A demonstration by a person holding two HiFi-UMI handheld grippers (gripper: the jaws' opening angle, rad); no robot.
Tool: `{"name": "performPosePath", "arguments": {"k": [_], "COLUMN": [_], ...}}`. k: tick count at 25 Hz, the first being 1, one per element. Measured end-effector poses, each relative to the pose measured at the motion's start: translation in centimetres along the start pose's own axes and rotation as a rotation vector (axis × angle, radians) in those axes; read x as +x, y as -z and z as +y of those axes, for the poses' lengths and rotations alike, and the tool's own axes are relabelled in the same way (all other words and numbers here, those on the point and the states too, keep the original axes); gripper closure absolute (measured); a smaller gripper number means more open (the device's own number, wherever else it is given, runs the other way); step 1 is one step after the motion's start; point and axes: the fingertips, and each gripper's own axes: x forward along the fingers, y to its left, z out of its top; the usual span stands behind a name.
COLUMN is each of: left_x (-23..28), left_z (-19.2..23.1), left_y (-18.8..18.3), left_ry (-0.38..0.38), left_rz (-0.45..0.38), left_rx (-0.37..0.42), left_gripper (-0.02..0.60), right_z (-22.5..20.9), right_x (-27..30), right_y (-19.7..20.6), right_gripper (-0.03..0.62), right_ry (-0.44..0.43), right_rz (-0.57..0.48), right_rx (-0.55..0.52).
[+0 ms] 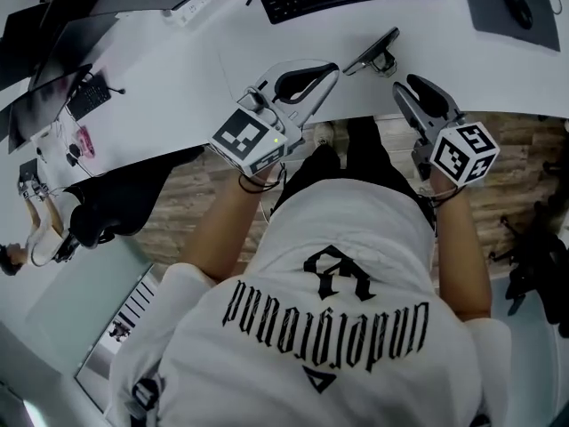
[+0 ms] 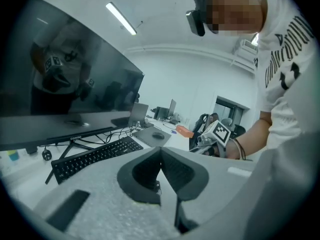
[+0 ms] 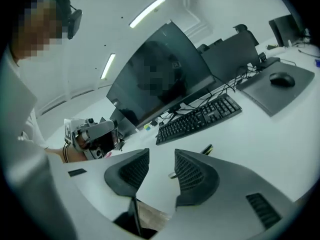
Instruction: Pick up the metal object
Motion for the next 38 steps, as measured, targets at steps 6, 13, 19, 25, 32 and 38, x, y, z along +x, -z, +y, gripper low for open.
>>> {"name": "performPosePath", "arguments": {"k": [6,13,19,25,32,38], "left_x": [2.1,4.3,4.7,4.6,4.8,4.6], "left_z": [1.1,2.3,2.7,3.2,3.2,3.1], "left_y": [3.4,6.3,7.6,8.7,9.0,9.3], "left_ry": [0.006,0.02,0.02,0.012,0.01,0.001], "left_rz": [0.049,0.099,0.121,0.135,0.137,0.135], "left_rx": [-0.046,-0.073,-0.096,-0.121,-0.138,-0.149], "left_gripper": [0.568,0.566,0.568,0.566,0.566,0.566], "right_z": [-3.6,-7.0,-7.7,-7.9,-6.9,-6.3], "right_x": [2.4,5.3,6.3,7.6,9.1,9.4], "right_y": [3.0,6.1,7.2,7.1,5.9,5.0], "right_gripper": [0.456,0.456,0.456,0.456,0.493,0.544], "right_ry": [0.008,0.005,-0.007,-0.029,-0.148,-0.208], "right_rz": [0.046,0.078,0.078,0.06,0.03,0.008], "right_rx": [0.155,0.413,0.523,0.618,0.656,0.634]}}
